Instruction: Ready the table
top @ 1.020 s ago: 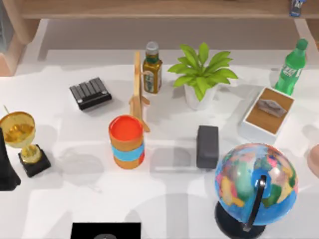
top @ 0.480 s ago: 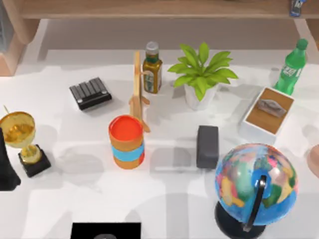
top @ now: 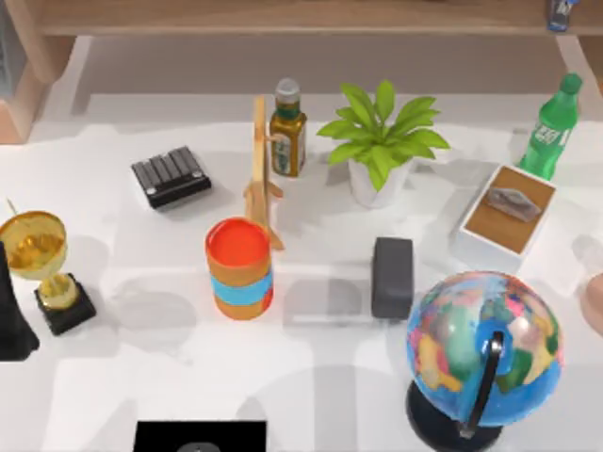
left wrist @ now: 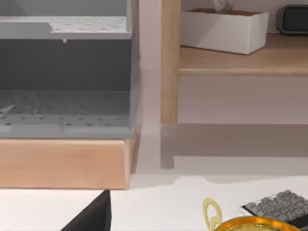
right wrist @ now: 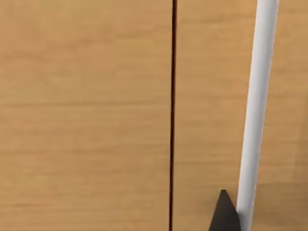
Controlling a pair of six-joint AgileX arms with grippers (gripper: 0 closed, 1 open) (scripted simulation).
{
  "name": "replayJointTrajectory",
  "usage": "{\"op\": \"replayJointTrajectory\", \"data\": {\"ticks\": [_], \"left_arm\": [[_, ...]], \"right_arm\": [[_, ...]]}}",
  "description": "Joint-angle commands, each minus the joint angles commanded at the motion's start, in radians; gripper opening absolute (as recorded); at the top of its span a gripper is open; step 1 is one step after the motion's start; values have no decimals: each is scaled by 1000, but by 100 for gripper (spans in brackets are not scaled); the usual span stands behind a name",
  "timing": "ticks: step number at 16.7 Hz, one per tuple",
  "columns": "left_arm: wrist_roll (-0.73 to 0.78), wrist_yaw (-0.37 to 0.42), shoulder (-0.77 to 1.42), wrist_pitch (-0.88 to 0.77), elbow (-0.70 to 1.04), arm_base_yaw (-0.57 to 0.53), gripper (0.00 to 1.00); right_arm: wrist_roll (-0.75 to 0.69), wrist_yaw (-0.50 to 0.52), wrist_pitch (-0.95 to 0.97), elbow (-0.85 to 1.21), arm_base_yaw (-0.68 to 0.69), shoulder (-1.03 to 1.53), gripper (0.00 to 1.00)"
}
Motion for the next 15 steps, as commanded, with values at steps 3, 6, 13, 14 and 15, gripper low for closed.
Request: {"op": "replayJointTrajectory", "data": {"ticks": [3,6,13,14,15], "left_arm": [[0,0,0,0,0,0,100],[0,0,0,0,0,0,100],[0,0,0,0,0,0,100],[0,0,0,0,0,0,100],[0,0,0,0,0,0,100]], "right_arm": [[0,0,0,0,0,0,98],[0,0,0,0,0,0,100],[-12,1,-11,-16,-8,17,100],[-19,6,-12,-24,-4,7,100],[-33,15,-15,-39,3,-14,100]]}}
